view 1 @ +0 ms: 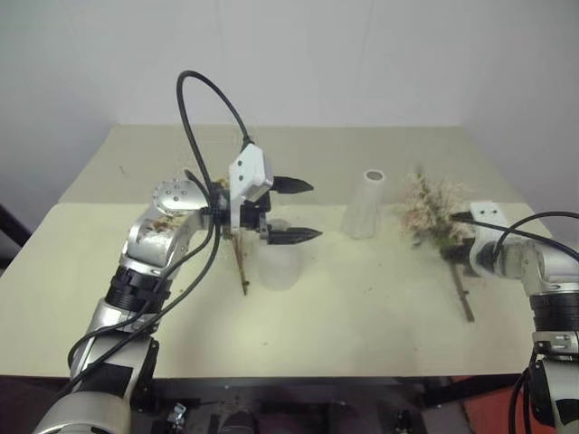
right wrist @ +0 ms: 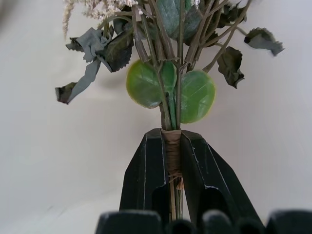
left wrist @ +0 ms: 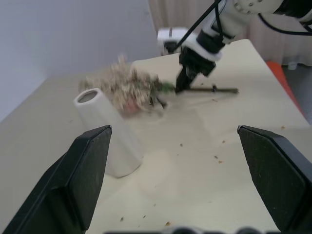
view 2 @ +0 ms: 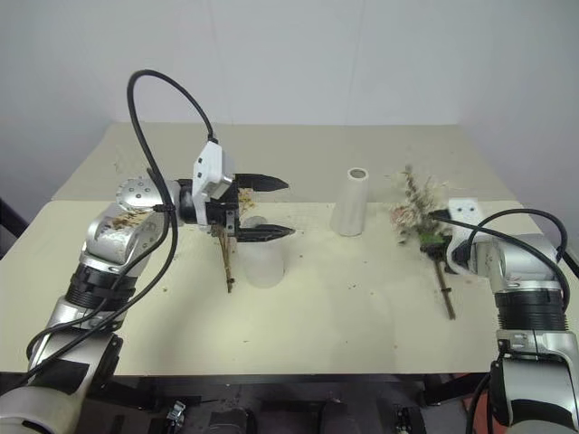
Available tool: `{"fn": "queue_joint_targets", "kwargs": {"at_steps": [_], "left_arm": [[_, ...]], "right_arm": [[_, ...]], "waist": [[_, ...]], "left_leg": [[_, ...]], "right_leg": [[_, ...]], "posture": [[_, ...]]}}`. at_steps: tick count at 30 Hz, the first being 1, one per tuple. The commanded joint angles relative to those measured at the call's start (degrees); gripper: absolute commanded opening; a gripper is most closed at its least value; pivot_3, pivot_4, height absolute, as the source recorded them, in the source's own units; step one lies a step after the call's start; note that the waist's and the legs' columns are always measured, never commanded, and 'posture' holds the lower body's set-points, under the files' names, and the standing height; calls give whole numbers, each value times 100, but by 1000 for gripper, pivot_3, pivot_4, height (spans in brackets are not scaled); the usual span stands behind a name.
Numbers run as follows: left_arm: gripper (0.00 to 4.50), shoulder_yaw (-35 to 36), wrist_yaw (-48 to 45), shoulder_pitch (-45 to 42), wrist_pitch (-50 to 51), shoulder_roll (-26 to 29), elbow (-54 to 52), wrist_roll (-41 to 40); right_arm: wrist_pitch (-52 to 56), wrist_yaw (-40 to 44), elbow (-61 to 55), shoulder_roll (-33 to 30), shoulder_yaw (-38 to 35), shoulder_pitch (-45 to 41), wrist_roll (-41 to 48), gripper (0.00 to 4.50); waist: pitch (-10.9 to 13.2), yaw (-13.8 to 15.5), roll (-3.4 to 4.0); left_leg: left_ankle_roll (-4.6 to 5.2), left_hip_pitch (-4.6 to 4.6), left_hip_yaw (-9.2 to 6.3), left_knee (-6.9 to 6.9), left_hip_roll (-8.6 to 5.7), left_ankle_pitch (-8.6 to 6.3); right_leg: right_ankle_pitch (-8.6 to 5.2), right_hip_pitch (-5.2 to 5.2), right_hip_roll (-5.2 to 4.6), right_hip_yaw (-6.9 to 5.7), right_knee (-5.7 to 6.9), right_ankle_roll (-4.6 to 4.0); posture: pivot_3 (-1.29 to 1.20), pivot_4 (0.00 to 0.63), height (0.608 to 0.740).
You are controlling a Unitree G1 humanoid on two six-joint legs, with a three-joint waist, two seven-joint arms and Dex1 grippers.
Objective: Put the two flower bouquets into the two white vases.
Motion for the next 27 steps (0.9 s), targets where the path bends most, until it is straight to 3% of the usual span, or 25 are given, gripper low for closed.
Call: {"fn": "queue_joint_targets", "kwargs": {"at_steps": [1, 3, 5, 12, 19, 27], "left_arm": [[4500, 316, -3, 16, -12, 108, -170, -145], [4500, 392, -39, 43, -86, 149, -116, -160], [4500, 441, 20, 34, -143, 151, -34, -129], [4500, 570, 400, -103, -115, 78, 75, -65], [4500, 583, 443, 82, -14, 247, -177, -74], [4500, 606, 504, 233, -11, 322, -311, -67]], "right_arm": [[-1700, -1037, -620, 108, -456, -171, -727, 213], [-2669, -1495, -450, 303, -478, -427, -1018, 213], [-3113, -1563, -128, 678, -857, -884, -680, 213], [-5793, -493, 883, 1933, -1836, -1885, 803, 213], [-6420, 397, 1610, 2508, -1784, -2192, 1371, 213], [-6597, 702, 1643, 2929, -1535, -2112, 1392, 213]], "waist": [[0, 1, 1], [1, -28, 1], [1, -73, 2], [2, -129, 4], [7, -135, 11], [10, -138, 16]], "left_leg": [[0, 1, -1, -1, 1, 0], [0, 3, 0, -1, 1, 0], [-1, 7, 2, -1, 1, 1], [-2, 5, -2, -5, 2, 2], [-2, 10, -4, -8, 2, 2], [-2, 11, -4, -8, 2, 2]], "right_leg": [[0, 1, 0, -1, 0, 0], [0, 2, 1, 0, 0, 0], [-1, 3, 1, 1, 1, 4], [27, 9, 1, 0, -6, -34], [30, 8, 1, -1, 2, -36], [30, 5, 3, 0, 6, -37]], "posture": [[0, 150, 740], [0, 150, 740], [0, 150, 740], [0, 150, 740], [0, 150, 740], [0, 150, 740]]}}
